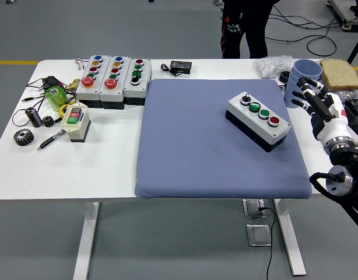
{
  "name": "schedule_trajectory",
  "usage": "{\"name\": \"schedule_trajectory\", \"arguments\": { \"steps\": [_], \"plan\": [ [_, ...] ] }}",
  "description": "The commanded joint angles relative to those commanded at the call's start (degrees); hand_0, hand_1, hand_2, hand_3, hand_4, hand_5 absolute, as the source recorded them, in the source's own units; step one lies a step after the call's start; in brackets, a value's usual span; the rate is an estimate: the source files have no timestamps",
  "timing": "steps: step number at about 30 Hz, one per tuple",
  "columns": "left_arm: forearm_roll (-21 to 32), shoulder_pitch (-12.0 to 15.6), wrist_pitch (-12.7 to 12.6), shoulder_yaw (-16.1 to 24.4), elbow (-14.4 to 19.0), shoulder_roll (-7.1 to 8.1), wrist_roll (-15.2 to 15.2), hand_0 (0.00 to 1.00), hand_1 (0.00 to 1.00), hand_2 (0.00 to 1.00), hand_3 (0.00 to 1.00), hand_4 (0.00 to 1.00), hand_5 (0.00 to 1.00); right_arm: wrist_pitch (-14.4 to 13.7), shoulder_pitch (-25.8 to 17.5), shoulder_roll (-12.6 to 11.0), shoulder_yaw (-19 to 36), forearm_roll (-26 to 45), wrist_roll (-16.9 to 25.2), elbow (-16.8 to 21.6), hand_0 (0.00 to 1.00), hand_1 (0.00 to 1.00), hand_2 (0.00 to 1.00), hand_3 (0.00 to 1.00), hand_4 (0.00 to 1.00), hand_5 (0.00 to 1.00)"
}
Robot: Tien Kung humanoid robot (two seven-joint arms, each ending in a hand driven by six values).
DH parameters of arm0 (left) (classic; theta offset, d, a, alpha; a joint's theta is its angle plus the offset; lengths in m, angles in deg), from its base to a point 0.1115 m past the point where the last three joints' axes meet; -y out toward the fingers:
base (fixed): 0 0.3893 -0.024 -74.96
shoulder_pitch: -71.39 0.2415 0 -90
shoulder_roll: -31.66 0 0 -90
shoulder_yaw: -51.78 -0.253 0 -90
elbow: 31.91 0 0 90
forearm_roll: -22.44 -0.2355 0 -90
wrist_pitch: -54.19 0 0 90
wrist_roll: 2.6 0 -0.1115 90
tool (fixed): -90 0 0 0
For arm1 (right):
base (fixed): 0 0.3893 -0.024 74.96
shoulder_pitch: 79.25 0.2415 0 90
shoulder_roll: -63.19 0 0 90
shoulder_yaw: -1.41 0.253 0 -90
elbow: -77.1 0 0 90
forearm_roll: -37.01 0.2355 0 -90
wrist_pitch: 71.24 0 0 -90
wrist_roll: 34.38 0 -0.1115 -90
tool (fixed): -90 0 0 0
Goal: Pick up the button,place it on the desk,press the button,press the button
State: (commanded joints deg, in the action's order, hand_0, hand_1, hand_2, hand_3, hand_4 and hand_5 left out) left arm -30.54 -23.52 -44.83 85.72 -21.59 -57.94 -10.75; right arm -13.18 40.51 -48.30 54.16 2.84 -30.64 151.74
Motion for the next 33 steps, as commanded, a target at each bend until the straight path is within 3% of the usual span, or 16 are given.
{"name": "schedule_trajectory", "arguments": {
  "steps": [3,7,8,12,25,33],
  "plan": [
    [-0.02,-0.03,-0.02,0.14,0.00,0.02,0.02,0.622,0.657,0.674,0.590,0.332,0.636,0.30,0.41,0.12,0.00,-3.72,-1.75,-0.17,0.903,0.792,0.901,0.883,0.961,0.066],
    [0.32,-0.08,-0.07,0.07,0.00,0.12,0.10,0.622,0.657,0.674,0.590,0.332,0.636,3.03,1.74,0.46,-0.66,-13.41,-6.69,-1.31,0.903,0.792,0.901,0.883,0.961,0.066],
    [0.24,-0.11,-0.09,0.26,0.00,0.11,0.09,0.622,0.657,0.674,0.591,0.333,0.635,4.06,2.16,0.65,-1.27,-16.01,-7.86,-1.82,0.981,0.851,0.939,0.936,0.981,0.026],
    [0.21,-0.14,-0.12,0.36,0.00,0.08,0.07,0.622,0.657,0.674,0.591,0.333,0.635,6.35,2.92,1.36,-2.43,-25.32,-10.11,-3.30,0.981,0.851,0.939,0.936,0.981,0.026],
    [-0.71,-0.12,-0.03,0.79,0.00,-0.03,-0.19,0.621,0.657,0.674,0.590,0.333,0.635,11.41,4.07,3.09,-4.75,-56.63,-11.76,-7.27,0.990,0.858,0.942,0.949,0.989,0.039],
    [-0.97,0.03,-0.03,1.19,0.00,-0.10,-0.27,0.621,0.657,0.674,0.590,0.334,0.636,11.57,4.62,3.87,-5.80,-58.11,-12.16,-9.91,0.991,0.857,0.943,0.949,0.988,0.058]
  ]
}}
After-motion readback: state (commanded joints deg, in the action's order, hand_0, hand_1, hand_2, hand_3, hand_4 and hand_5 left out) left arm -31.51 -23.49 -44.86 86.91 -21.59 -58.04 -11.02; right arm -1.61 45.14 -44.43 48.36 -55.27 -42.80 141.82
